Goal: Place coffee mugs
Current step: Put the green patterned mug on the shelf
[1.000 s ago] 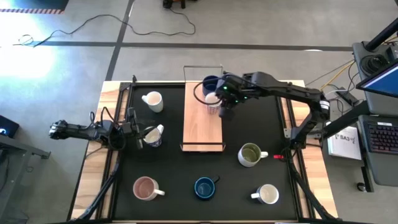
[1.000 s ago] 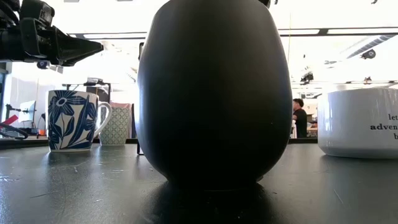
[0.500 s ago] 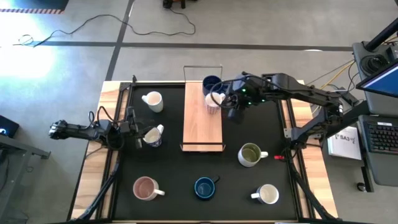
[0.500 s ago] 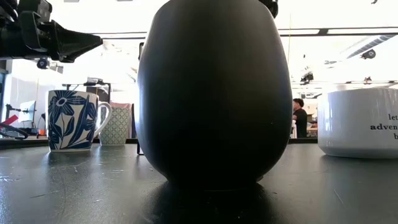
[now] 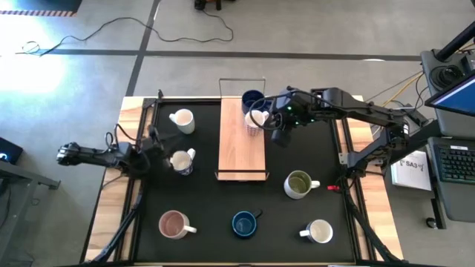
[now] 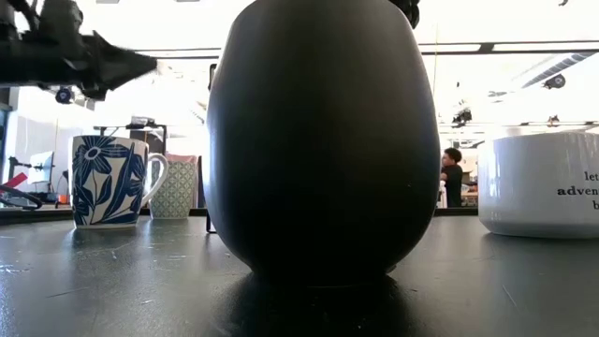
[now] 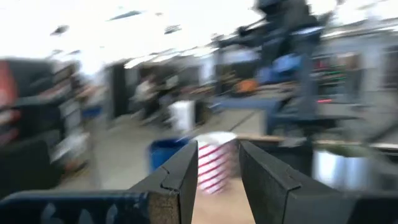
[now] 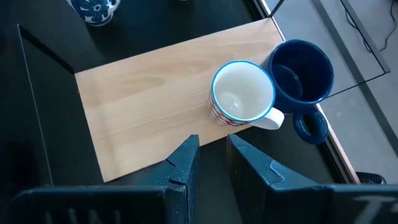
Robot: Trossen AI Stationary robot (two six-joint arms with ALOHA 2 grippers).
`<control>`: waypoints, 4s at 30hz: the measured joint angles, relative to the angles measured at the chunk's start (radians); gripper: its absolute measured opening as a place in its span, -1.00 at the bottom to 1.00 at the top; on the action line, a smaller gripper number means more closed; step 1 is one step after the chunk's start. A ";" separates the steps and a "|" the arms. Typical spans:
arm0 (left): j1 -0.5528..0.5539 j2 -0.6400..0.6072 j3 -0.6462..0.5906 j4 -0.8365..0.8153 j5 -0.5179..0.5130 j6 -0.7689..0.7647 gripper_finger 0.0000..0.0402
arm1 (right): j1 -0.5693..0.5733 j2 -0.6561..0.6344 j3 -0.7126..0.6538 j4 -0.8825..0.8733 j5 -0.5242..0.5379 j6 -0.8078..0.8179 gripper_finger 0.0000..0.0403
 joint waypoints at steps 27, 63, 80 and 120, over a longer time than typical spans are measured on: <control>0.275 0.560 0.529 -0.889 0.042 -0.406 -0.50 | -0.002 0.001 -0.001 -0.069 0.004 0.023 -0.60; 0.678 1.121 0.705 -0.856 0.232 -0.276 -0.50 | -0.002 0.001 -0.001 -0.133 0.004 0.045 -0.58; 0.689 1.204 0.752 -0.864 0.328 -0.252 -0.93 | -0.002 0.002 -0.003 -0.132 0.005 0.026 -0.61; 0.676 1.682 1.429 -0.999 0.445 -0.123 -0.96 | -0.003 0.001 -0.070 -0.161 0.021 -0.024 -0.62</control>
